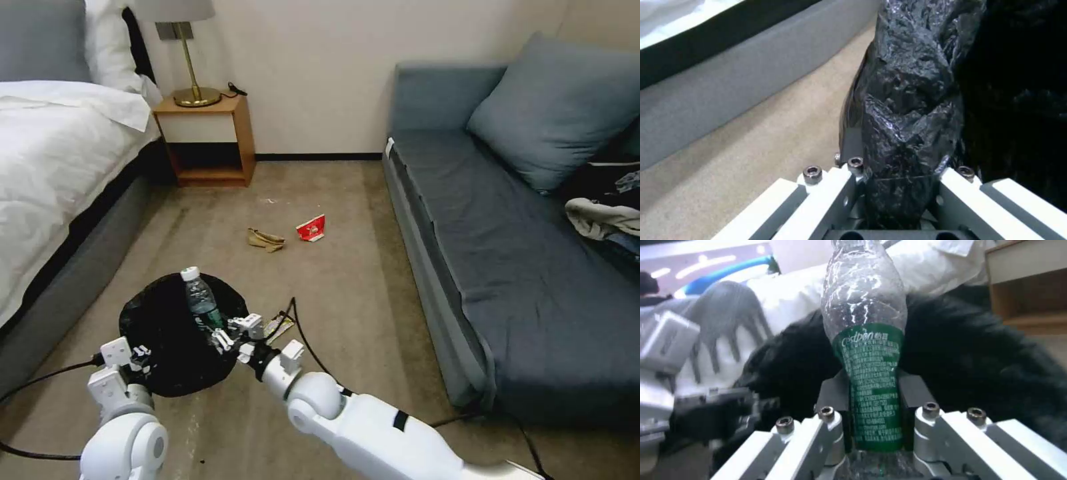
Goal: Pick up the trash bin, then pick up the garbage on the floor and place it into the trash bin.
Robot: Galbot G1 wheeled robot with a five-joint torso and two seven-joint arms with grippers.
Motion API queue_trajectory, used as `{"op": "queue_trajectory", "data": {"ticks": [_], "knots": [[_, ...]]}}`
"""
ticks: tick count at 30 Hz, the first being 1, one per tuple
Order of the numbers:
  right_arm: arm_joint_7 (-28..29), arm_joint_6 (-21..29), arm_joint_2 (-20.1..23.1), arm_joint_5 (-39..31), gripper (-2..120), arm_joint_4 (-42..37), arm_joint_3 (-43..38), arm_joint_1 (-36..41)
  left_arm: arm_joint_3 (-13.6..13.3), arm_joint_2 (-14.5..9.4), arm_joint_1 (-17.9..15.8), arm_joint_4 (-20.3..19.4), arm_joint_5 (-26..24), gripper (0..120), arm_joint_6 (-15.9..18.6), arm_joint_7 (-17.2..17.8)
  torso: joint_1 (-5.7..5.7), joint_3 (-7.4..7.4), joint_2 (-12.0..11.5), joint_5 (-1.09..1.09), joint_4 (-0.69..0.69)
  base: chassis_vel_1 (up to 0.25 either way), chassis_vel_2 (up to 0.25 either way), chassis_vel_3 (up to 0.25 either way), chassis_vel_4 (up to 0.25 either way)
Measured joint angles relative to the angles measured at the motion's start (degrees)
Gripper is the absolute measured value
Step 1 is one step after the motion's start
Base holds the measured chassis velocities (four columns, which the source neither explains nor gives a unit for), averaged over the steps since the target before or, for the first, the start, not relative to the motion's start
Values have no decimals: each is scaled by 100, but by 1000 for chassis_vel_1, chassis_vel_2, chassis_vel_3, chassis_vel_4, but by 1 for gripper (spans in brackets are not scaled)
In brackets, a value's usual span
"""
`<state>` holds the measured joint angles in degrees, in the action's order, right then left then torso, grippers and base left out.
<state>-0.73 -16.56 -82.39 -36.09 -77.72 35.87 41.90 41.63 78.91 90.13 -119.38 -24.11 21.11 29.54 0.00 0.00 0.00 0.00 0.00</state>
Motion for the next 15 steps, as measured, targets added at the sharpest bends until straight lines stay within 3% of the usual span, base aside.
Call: {"op": "queue_trajectory", "data": {"ticks": [5,7,9,15], "knots": [[104,97,-47,54,19,32,77,25,5,3,-32,6,2,2,0,-2,0,0,0,0,0,0,0,0,0],[112,153,-46,46,25,2,76,49,5,3,-40,22,2,2,0,-3,0,0,0,-1,-1,0,0,0,0],[-13,232,-20,2,38,-56,-25,115,5,2,-41,41,2,2,0,-7,0,0,0,-1,0,0,0,0,0],[-46,293,-23,52,56,-61,-265,244,12,2,0,7,-50,2,0,-16,0,0,0,0,-1,0,0,0,0]]}}
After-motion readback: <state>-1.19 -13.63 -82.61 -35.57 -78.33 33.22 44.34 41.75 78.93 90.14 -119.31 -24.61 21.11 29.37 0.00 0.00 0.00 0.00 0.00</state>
